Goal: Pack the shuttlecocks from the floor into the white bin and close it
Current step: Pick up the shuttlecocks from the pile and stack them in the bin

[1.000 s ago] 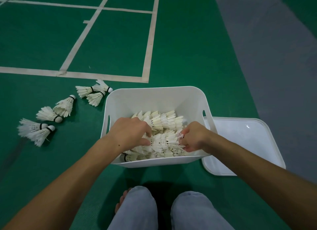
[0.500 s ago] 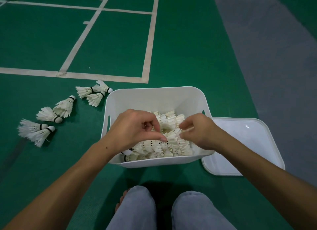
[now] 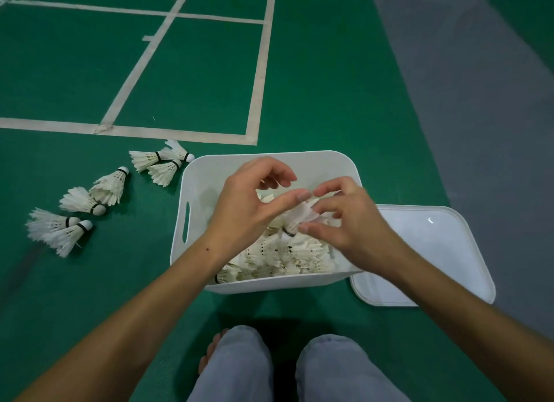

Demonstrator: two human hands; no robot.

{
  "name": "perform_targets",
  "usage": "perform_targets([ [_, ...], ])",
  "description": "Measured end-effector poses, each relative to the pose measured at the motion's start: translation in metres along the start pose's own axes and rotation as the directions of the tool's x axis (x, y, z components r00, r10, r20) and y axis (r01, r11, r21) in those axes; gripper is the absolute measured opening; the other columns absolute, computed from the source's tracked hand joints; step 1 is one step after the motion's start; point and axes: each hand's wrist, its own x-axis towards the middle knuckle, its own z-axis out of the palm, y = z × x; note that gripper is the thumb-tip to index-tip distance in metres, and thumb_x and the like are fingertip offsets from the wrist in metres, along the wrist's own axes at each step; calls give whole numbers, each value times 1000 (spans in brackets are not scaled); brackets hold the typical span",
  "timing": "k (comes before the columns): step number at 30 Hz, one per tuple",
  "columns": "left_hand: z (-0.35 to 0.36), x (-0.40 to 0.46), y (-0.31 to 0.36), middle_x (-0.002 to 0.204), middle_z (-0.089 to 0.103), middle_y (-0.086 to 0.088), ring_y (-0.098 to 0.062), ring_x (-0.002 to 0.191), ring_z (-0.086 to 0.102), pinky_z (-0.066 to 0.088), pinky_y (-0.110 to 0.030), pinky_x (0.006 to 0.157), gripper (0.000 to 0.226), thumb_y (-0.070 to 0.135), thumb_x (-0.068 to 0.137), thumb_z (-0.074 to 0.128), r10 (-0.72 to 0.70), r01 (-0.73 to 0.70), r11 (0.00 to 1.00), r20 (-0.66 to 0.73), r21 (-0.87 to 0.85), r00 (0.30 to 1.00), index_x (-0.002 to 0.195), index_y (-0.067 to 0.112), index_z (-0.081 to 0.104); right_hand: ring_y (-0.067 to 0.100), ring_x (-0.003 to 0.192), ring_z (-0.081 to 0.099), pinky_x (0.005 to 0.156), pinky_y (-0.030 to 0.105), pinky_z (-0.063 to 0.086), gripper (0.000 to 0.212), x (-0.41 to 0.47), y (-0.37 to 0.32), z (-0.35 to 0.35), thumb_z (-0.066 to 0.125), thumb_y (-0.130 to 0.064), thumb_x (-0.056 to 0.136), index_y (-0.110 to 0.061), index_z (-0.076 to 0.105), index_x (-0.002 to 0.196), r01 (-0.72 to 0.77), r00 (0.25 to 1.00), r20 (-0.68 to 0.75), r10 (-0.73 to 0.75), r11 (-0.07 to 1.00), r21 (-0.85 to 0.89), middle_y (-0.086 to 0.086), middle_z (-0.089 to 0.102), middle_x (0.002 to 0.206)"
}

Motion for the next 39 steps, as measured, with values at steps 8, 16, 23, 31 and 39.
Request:
perform_targets([
  [8, 32, 6, -20, 103, 68, 13, -16, 98, 67, 46, -34, 70, 46, 60, 93, 67, -164, -209, 774, 508, 598, 846, 136, 45, 56, 25, 84, 61, 64, 39, 58, 15, -7, 16, -19, 70, -34, 92, -26, 81, 87, -162, 975, -206, 79, 889, -429, -6, 74, 80],
  [16, 44, 13, -20, 115, 73, 0, -28, 104, 68, 38, -34, 72, 48, 66, 95, 61, -246, -424, 585, 650, 691, 719, 135, 41, 59, 30, 74, 65, 61, 31, 46, 13, 1, 9, -6, 66, -33, 96, -21, 72, 96, -199, 980, -132, 149, 750, -630, 5, 70, 84],
  [23, 30, 3, -27, 103, 72, 8, -24, 94, 68, 40, -34, 64, 31, 60, 96, 61, -160, -426, 612, 631, 667, 759, 120, 41, 60, 26, 74, 63, 66, 32, 51, 14, 18, 17, 6, 77, -24, 89, -14, 71, 81, -307, 938, 18, 347, 853, -422, 7, 67, 78],
  [31, 20, -2, -32, 93, 67, 13, -16, 87, 63, 39, -33, 62, 28, 58, 99, 60, -126, -379, 655, 588, 654, 799, 122, 43, 58, 33, 77, 77, 79, 48, 66, 6, 32, 22, 14, 80, -10, 89, -4, 79, 91, -480, 846, 232, 481, 875, -63, 14, 74, 82],
  [39, 21, -10, -33, 95, 64, 15, -11, 86, 56, 31, -30, 58, 32, 57, 99, 59, -197, -310, 712, 602, 630, 774, 129, 45, 60, 28, 105, 70, 94, 37, 61, 38, 34, 21, 25, 73, -3, 94, -1, 68, 132, -529, 799, 282, 531, 844, -91, 13, 70, 124],
])
